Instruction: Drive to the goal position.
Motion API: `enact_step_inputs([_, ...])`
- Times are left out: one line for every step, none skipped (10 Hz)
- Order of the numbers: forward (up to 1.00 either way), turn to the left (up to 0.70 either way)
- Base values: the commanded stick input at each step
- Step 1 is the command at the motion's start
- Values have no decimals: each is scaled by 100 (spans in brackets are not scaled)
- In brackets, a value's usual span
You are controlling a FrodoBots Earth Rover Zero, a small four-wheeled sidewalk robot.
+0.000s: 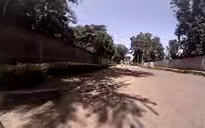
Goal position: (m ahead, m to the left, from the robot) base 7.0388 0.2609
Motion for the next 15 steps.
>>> enact_step_inputs([70,-35])
enact_step_inputs([70,-35])
enact_step_inputs([70,-26])
enact_step_inputs([70,-13])
enact_step_inputs([70,0])
enact_step_inputs([70,0])
enact_step_inputs([70,-35])
enact_step_inputs([70,-35])
enact_step_inputs([70,0])
enact_step_inputs([70,0])
enact_step_inputs([70,-28])
enact_step_inputs([70,-32])
enact_step_inputs([70,-35])
enact_step_inputs([70,-35])
enact_step_inputs([70,-35])
